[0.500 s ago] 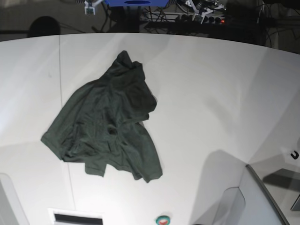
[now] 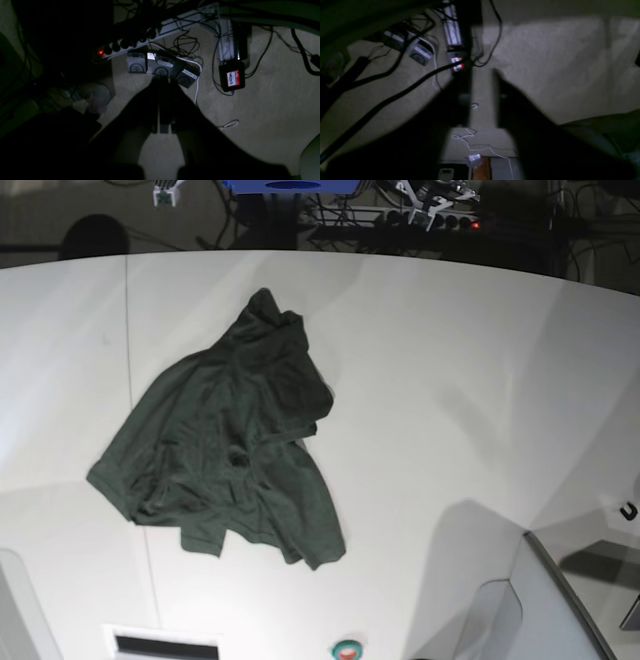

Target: Layout the t-shirt on the table in an organized manner, then fold the t-shirt properly

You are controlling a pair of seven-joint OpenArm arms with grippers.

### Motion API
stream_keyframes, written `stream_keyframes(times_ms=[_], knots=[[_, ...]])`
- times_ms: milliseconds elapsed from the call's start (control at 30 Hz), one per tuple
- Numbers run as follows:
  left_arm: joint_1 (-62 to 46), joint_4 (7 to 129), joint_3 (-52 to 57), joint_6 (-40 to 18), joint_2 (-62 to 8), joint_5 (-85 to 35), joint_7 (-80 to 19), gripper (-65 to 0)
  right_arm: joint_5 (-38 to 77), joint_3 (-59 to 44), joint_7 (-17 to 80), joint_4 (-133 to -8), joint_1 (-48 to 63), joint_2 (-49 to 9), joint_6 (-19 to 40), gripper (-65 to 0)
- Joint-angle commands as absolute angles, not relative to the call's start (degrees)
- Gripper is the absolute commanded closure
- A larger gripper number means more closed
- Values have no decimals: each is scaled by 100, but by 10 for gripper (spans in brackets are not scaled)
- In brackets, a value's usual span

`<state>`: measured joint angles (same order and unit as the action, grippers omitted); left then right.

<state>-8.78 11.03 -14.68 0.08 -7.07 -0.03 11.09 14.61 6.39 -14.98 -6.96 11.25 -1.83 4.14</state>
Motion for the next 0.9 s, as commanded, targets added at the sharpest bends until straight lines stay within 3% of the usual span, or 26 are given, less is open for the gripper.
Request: stream_keyframes(times_ms=[0, 133, 233, 300, 367, 433, 567, 600, 733, 800, 867], knots=[[-936, 1112, -1455, 40, -743, -4, 1130, -5, 1473, 593, -1455, -716, 1095, -224, 426, -257], [-1015, 1121, -1455, 40, -743, -4, 1156, -5, 1464, 532, -1376, -760, 1235, -347, 435, -536], [-1024, 1121, -1455, 40, -752, -4, 1156, -5, 1464, 567, -1455, -760, 1262, -374, 453, -614], [-1086, 1121, -1455, 40, -752, -4, 1165, -5, 1464, 567, -1455, -760, 1262, -374, 470, -587], [-1130, 1130, -1455, 40, -734, -4, 1165, -5, 1464, 532, -1464, -760, 1262, -382, 470, -512], [-1147, 1130, -1455, 40, -734, -4, 1165, -5, 1464, 532, -1464, -760, 1253, -382, 444, -375], [-1218, 1165, -1455, 40, -743, -4, 1165, -5, 1473, 532, -1464, -760, 1218, -382, 444, -5], [-1226, 1165, -1455, 40, -743, -4, 1165, -5, 1473, 532, -1464, -760, 1218, -382, 444, 0], [-1226, 1165, -1455, 40, -752, -4, 1165, -10, 1473, 532, -1464, -760, 1218, -382, 444, -86], [-1226, 1165, -1455, 40, -752, -4, 1165, -72, 1473, 532, -1464, -760, 1218, -382, 444, -84], [-1226, 1165, -1455, 40, -743, -4, 1165, -193, 1473, 532, -1464, -760, 1218, -382, 444, -84]])
